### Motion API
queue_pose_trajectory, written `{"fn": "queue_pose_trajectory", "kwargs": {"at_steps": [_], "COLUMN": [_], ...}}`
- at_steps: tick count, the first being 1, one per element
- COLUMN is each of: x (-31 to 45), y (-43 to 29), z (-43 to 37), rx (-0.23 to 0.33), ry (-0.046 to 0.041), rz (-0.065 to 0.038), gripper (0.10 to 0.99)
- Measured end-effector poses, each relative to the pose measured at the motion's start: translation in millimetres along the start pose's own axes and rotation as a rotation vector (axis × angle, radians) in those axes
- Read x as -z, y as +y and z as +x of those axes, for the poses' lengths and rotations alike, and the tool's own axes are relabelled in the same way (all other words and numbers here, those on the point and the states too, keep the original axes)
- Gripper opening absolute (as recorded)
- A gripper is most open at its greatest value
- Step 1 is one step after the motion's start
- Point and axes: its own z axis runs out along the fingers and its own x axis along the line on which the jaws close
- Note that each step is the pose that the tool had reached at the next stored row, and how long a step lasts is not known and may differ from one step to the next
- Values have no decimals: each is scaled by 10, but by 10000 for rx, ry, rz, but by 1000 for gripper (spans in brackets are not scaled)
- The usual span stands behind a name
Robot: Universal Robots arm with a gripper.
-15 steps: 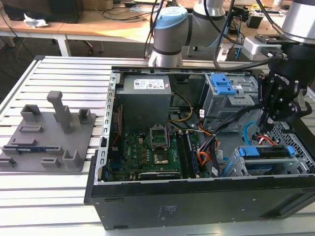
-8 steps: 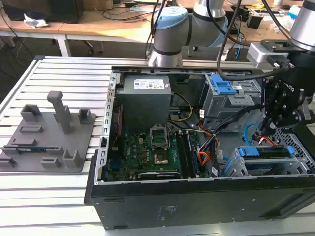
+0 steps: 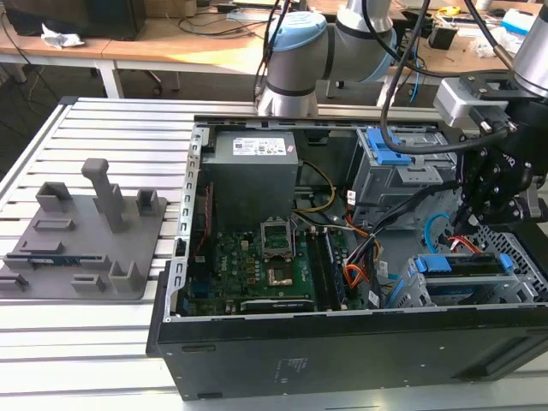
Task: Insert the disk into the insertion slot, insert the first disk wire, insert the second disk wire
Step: 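Insert the second disk wire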
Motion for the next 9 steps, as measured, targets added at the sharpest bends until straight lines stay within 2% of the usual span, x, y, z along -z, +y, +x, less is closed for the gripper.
{"fn": "queue_pose_trajectory", "kwargs": {"at_steps": [6,9], "x": [-1,-2], "y": [-19,-27], "z": [13,53], "rx": [-54,-90], "ry": [-10,-115], "rz": [0,-5], "gripper": [161,161]}}
